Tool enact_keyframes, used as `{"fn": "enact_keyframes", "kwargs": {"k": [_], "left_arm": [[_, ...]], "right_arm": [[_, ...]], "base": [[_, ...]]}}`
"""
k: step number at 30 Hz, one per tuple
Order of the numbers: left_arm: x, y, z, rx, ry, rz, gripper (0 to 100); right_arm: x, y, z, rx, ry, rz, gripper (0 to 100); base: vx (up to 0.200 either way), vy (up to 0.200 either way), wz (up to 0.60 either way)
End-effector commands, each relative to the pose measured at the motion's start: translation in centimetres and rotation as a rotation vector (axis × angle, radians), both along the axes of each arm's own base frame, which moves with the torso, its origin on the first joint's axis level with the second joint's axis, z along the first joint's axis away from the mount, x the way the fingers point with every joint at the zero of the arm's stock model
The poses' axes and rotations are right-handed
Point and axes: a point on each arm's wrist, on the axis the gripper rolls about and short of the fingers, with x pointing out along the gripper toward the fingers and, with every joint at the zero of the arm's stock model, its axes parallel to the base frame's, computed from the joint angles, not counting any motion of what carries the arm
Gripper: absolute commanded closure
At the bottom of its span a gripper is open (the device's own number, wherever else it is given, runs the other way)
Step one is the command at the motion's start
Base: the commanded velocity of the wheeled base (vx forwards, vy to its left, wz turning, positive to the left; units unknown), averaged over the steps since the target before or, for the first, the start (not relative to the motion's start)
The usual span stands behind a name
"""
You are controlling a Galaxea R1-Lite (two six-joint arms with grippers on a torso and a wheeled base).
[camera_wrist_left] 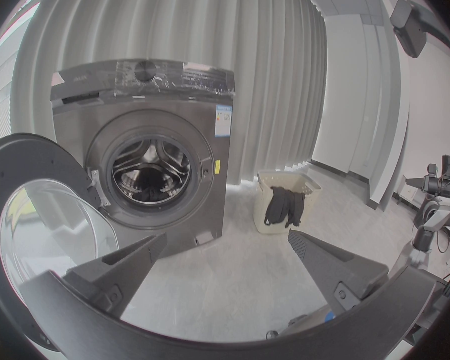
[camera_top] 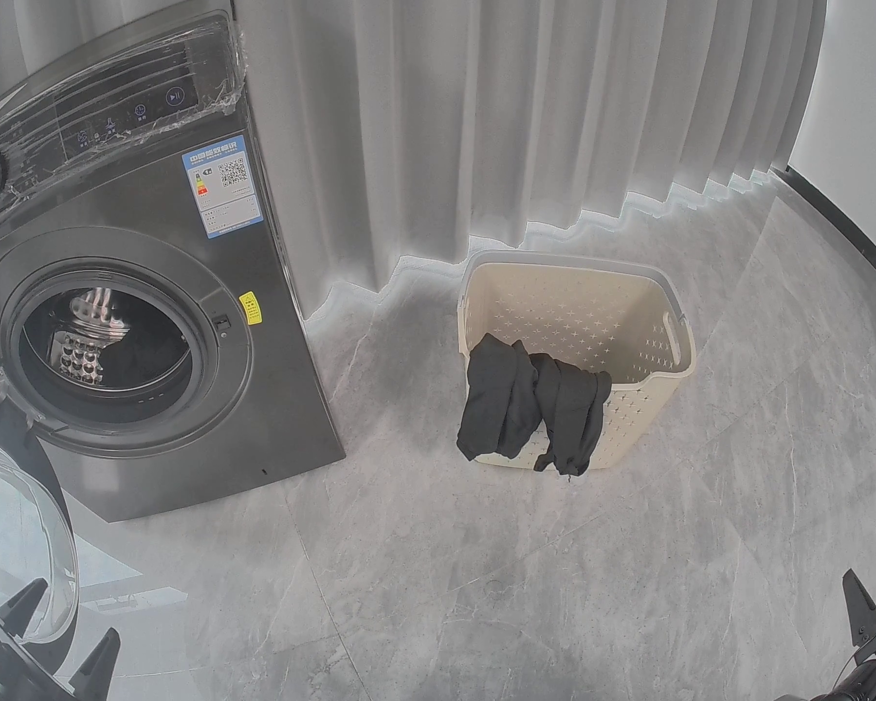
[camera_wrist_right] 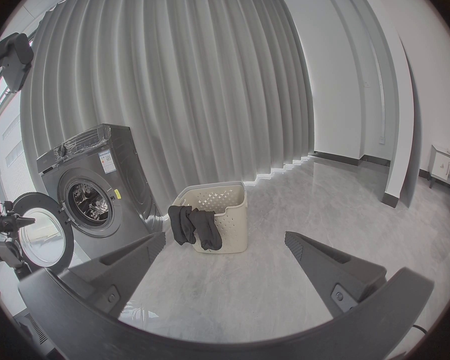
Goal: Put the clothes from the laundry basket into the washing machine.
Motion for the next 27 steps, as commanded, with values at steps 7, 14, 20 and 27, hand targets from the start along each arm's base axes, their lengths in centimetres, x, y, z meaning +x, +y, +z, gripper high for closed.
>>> {"fn": "enact_keyframes", "kwargs": {"k": [7,14,20,27], "left_arm": [[-0.6,0.06,-0.48,-0.012,-0.071,0.01,0],[-0.61,-0.01,-0.48,-0.021,-0.069,-0.021,0],[-0.61,-0.01,-0.48,-0.02,-0.07,-0.021,0],[-0.61,-0.01,-0.48,-0.017,-0.07,-0.022,0]], "right_arm": [[0.12,0.01,-0.5,-0.002,0.02,0.002,0],[0.12,0.01,-0.5,-0.002,0.02,0.0,0],[0.12,0.01,-0.5,-0.002,0.02,0.0,0],[0.12,0.01,-0.5,-0.002,0.02,0.002,0]], "base": [[0.086,0.0,0.0],[0.086,0.0,0.0],[0.0,0.0,0.0],[0.143,0.0,0.0]]}}
